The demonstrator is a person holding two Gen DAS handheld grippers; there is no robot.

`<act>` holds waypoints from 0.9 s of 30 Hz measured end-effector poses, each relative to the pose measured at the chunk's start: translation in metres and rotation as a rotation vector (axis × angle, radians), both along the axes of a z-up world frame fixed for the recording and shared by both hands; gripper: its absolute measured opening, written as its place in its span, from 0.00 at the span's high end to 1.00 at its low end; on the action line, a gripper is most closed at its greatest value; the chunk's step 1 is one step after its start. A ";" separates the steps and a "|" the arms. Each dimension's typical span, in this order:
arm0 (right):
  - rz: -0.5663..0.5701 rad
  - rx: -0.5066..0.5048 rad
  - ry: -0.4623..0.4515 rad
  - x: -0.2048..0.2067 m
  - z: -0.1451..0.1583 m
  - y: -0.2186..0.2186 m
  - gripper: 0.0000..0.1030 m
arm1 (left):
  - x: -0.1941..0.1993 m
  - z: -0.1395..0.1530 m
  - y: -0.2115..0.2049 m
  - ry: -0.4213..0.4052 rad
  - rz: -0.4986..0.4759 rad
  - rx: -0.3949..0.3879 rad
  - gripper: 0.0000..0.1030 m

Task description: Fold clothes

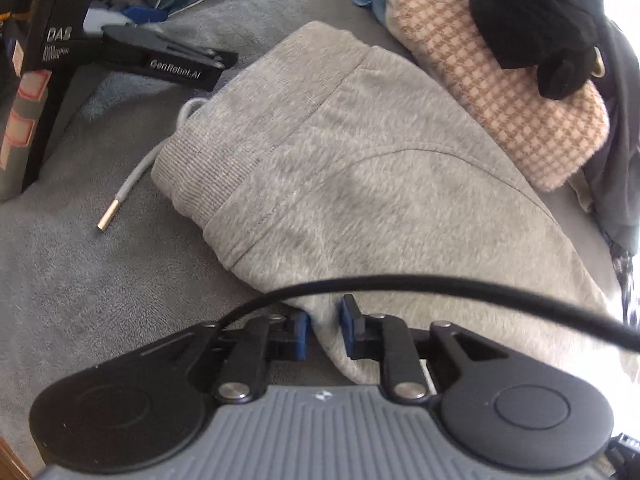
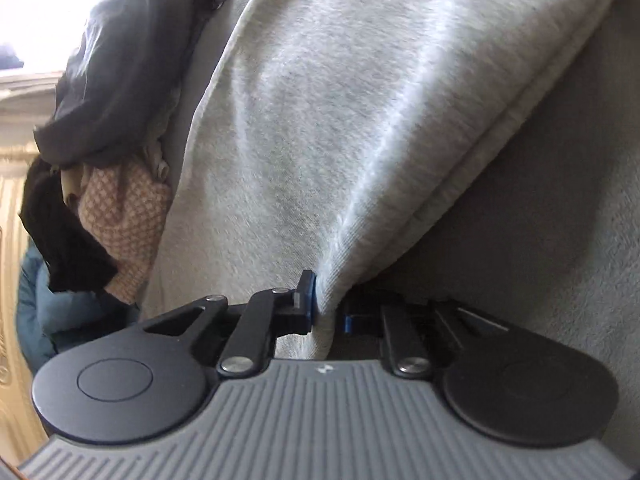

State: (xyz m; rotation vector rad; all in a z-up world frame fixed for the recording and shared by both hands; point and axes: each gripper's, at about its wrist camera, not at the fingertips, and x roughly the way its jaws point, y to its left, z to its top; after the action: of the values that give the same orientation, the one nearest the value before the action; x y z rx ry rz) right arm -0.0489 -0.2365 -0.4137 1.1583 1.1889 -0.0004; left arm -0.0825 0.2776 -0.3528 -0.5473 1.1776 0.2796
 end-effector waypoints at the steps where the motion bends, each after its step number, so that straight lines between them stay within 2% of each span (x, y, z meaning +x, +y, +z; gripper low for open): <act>1: 0.008 0.002 -0.003 -0.004 0.005 0.001 0.76 | -0.003 0.004 -0.002 0.001 -0.017 0.006 0.60; 2: 0.017 0.003 -0.007 -0.007 0.009 0.001 0.62 | -0.007 0.008 -0.005 0.006 -0.041 0.008 0.59; 3: 0.025 0.004 -0.010 -0.011 0.014 0.002 0.55 | -0.012 0.011 -0.010 0.013 -0.071 0.006 0.59; 7: 0.078 0.031 -0.023 -0.025 0.029 0.008 0.55 | -0.038 0.016 -0.038 0.023 -0.177 -0.048 0.59; 10: 0.177 0.055 -0.047 -0.022 0.028 0.031 0.55 | -0.059 0.011 -0.063 0.030 -0.240 -0.123 0.59; 13: 0.217 0.093 -0.032 -0.015 0.019 0.046 0.55 | -0.072 0.007 -0.085 0.024 -0.272 -0.198 0.59; 14: 0.230 0.106 -0.027 -0.013 0.016 0.051 0.57 | -0.073 0.008 -0.090 0.011 -0.275 -0.218 0.59; 16: 0.256 0.131 -0.017 -0.008 0.009 0.062 0.67 | -0.074 0.010 -0.100 -0.019 -0.271 -0.260 0.59; 17: 0.261 0.139 -0.016 -0.007 0.009 0.063 0.85 | -0.073 0.011 -0.104 -0.033 -0.266 -0.278 0.59; 18: 0.261 0.146 -0.018 -0.006 0.010 0.064 0.91 | -0.072 0.013 -0.106 -0.047 -0.253 -0.294 0.59; 21: 0.234 0.187 -0.051 -0.002 0.018 0.062 0.96 | -0.064 0.017 -0.111 -0.094 -0.189 -0.352 0.59; 27: 0.156 0.297 -0.076 0.016 0.019 0.055 0.97 | -0.050 0.020 -0.116 -0.144 -0.072 -0.444 0.59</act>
State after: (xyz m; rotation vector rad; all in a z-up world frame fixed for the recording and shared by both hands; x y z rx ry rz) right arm -0.0330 -0.1815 -0.3949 1.3077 1.2360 0.3465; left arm -0.1326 0.1618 -0.3330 -0.8949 1.1194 -0.0875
